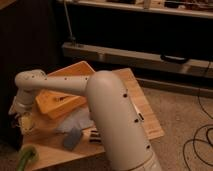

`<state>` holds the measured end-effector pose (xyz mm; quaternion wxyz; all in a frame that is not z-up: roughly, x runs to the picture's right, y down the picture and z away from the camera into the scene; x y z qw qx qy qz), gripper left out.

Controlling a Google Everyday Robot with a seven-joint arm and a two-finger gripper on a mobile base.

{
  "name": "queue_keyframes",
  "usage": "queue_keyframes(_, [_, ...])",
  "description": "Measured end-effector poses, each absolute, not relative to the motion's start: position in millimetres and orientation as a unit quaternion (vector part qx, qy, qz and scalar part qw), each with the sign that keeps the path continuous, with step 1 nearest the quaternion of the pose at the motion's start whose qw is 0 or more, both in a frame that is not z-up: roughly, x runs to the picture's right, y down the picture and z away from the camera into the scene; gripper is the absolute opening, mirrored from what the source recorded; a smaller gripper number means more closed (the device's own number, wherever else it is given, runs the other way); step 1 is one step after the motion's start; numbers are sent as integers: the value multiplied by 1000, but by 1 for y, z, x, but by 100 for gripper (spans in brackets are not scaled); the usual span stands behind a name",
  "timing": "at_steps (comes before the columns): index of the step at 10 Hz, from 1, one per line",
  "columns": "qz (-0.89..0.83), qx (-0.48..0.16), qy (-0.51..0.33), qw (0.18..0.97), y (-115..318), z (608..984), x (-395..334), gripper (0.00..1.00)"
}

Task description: Place grapes in metal cup

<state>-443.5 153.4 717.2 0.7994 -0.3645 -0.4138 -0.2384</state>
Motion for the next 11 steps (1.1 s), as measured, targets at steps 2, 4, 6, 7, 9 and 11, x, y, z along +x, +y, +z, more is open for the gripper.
queue_keyframes(2, [-251,-356,-397,808,145,713,-446,80])
queue_keyframes(4, [-254,-349,-386,815,132,712,-442,80])
queue_keyframes(6, [-258,-348,-380,817,131,712,-443,80])
queue_keyframes(7, [-257,-349,-375,819,131,715,-442,80])
queue_keyframes(9, [-256,-351,-371,821,135,719,-442,80])
queue_keyframes(11, [-250,-351,-367,824,135,724,-439,79])
